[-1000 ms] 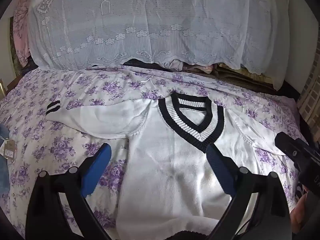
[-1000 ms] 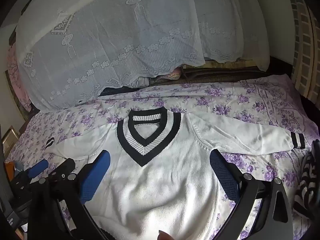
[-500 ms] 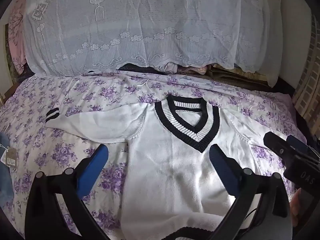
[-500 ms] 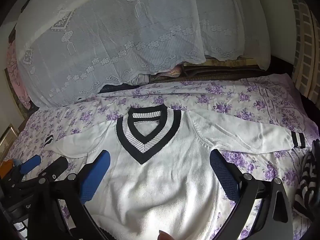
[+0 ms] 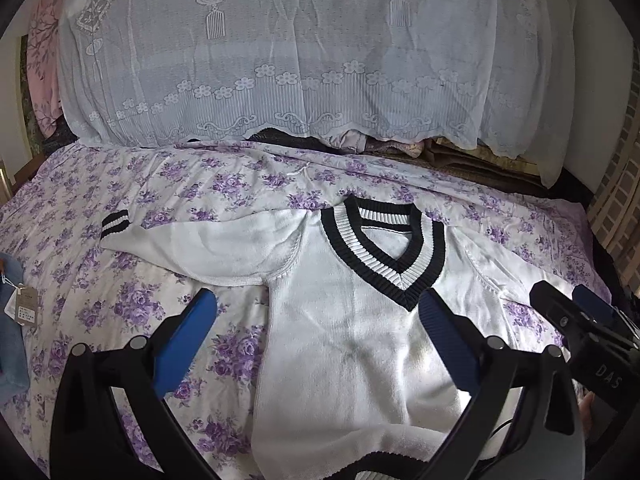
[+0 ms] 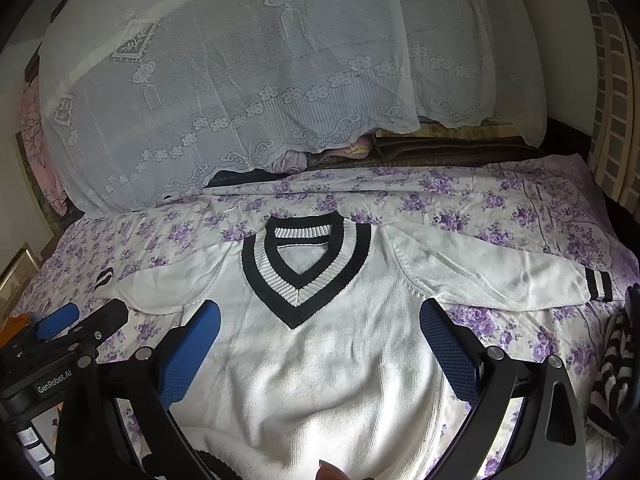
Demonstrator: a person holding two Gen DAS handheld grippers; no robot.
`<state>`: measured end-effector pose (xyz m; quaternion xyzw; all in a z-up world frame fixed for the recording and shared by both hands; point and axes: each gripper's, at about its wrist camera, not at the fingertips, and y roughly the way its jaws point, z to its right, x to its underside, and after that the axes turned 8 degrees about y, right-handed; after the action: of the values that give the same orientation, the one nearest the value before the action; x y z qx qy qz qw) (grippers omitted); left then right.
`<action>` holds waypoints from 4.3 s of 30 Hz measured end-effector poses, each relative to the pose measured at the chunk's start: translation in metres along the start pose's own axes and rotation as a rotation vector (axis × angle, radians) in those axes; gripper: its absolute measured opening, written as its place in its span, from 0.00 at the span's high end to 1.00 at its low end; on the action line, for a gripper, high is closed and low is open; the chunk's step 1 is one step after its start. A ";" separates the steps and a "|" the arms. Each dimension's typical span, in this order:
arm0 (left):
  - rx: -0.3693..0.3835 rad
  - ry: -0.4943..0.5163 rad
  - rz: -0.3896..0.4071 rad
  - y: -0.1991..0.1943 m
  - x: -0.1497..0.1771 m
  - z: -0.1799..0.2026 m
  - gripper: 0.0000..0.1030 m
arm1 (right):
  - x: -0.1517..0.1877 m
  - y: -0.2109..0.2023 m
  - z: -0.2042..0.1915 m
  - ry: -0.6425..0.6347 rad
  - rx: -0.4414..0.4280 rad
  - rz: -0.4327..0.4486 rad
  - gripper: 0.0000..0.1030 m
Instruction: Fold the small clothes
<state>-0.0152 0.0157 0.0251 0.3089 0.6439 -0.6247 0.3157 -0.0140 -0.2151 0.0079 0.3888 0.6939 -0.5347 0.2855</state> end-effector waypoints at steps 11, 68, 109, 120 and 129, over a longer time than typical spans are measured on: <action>-0.008 0.006 0.001 0.002 0.002 -0.001 0.05 | 0.001 -0.002 -0.001 0.002 -0.002 0.000 0.03; -0.011 0.014 0.004 0.001 0.005 -0.005 0.05 | 0.004 -0.001 -0.005 -0.001 -0.002 -0.003 0.03; 0.466 -0.028 -0.359 0.031 0.132 -0.013 0.20 | 0.134 0.029 0.118 0.424 -0.423 -0.434 0.52; 0.340 0.216 -0.372 0.024 0.151 0.027 0.83 | 0.137 0.002 0.109 0.174 -0.247 -0.467 0.89; 0.377 0.212 -0.410 0.003 0.168 -0.002 0.60 | 0.149 -0.036 0.136 0.070 -0.187 -0.538 0.75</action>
<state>-0.1156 0.0180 -0.1102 0.2891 0.5950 -0.7482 0.0507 -0.1265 -0.3162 -0.1303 0.1810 0.8278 -0.5111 0.1438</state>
